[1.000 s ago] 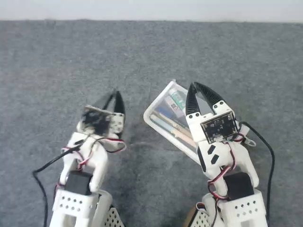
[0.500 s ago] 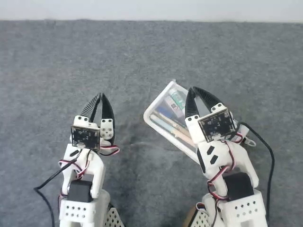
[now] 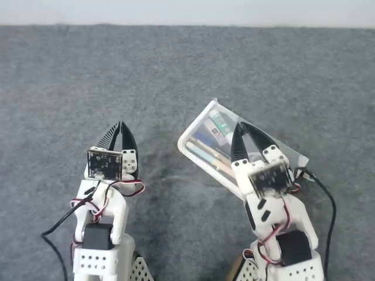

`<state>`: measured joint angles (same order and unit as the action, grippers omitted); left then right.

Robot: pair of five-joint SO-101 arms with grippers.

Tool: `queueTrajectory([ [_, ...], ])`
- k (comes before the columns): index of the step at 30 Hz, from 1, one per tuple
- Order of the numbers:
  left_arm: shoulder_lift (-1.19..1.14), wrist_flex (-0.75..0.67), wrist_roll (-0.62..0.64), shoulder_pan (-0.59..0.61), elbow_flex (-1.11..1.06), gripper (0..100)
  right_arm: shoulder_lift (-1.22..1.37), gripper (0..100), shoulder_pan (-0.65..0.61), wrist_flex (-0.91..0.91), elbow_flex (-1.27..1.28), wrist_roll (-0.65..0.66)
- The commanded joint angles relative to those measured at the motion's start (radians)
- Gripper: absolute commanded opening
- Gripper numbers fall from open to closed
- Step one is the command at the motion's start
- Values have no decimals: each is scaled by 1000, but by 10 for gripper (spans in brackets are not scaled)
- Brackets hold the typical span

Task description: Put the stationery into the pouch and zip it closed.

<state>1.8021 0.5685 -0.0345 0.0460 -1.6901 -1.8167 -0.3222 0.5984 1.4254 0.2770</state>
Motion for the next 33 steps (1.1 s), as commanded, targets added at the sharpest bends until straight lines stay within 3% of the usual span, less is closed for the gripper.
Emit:
queueTrajectory([
  [1,21,5,-9,-5,7,13,19,10,4,10,-2,12],
  [14,21,3,-9,-5,7,13,-1,10,7,4,184,12],
  [20,21,28,-9,3,7,13,-1,10,76,28,259,8],
  [28,21,143,-9,3,7,13,-1,9,82,237,259,-272],
  [33,21,198,-9,3,5,13,-1,7,82,355,259,-285],
])
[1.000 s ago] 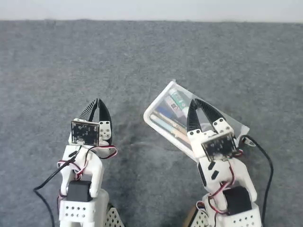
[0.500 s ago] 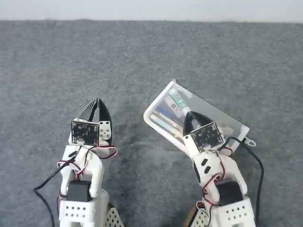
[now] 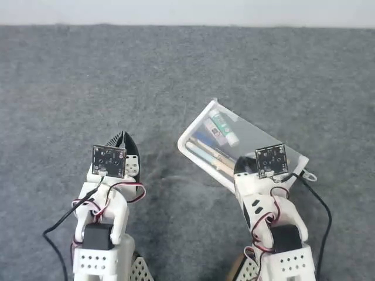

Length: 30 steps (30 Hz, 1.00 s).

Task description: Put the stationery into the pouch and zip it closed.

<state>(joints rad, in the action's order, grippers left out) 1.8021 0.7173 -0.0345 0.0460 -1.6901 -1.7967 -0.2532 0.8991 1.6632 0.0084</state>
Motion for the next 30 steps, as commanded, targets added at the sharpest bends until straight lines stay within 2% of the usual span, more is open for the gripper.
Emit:
queueTrajectory([
  [1,21,68,-9,3,5,13,-21,7,15,74,21,-17],
  [6,21,187,-9,5,5,13,-21,7,22,185,21,-18],
  [11,21,315,-12,5,5,13,-19,7,22,222,21,-18],
  [17,21,434,-14,5,5,13,-19,7,22,417,21,-18],
  [26,21,546,-11,5,5,13,-19,7,19,410,21,-17],
  [30,21,545,-12,3,5,13,-19,7,19,410,21,-17],
])
